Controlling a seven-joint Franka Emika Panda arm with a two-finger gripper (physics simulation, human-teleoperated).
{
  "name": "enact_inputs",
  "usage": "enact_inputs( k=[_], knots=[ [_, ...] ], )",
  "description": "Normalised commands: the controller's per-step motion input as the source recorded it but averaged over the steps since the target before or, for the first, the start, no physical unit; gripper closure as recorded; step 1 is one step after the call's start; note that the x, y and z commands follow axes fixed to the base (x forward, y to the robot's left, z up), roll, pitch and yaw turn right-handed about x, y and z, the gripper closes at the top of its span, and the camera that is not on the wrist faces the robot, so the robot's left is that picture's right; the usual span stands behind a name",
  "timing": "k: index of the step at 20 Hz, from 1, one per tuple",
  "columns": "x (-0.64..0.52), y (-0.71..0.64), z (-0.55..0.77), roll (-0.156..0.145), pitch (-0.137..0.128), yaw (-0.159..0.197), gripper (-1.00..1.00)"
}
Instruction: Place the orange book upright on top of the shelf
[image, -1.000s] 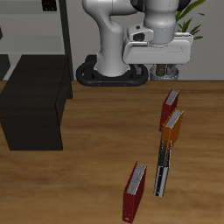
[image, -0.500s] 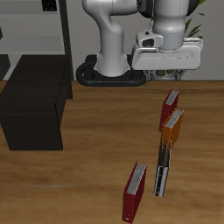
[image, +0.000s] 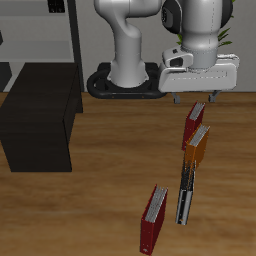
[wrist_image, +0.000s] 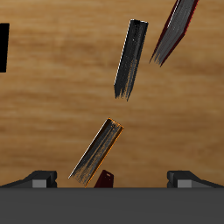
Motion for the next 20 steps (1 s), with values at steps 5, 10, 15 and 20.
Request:
enact_inputs(
  k=[5,10,15,20],
  knots=[
    [0.05,0.20,-0.27,0.025,0.002,-0.008,-1.00],
    [0.03,0.13,-0.22,0.021,0.015,-0.011,-1.00],
    [0.00,0.11,-0.19,0.009,0.015,-0.025,-1.00],
    [-0.02,0.02,-0.18,-0.004,-0.008,-0.027,-1.00]
  ],
)
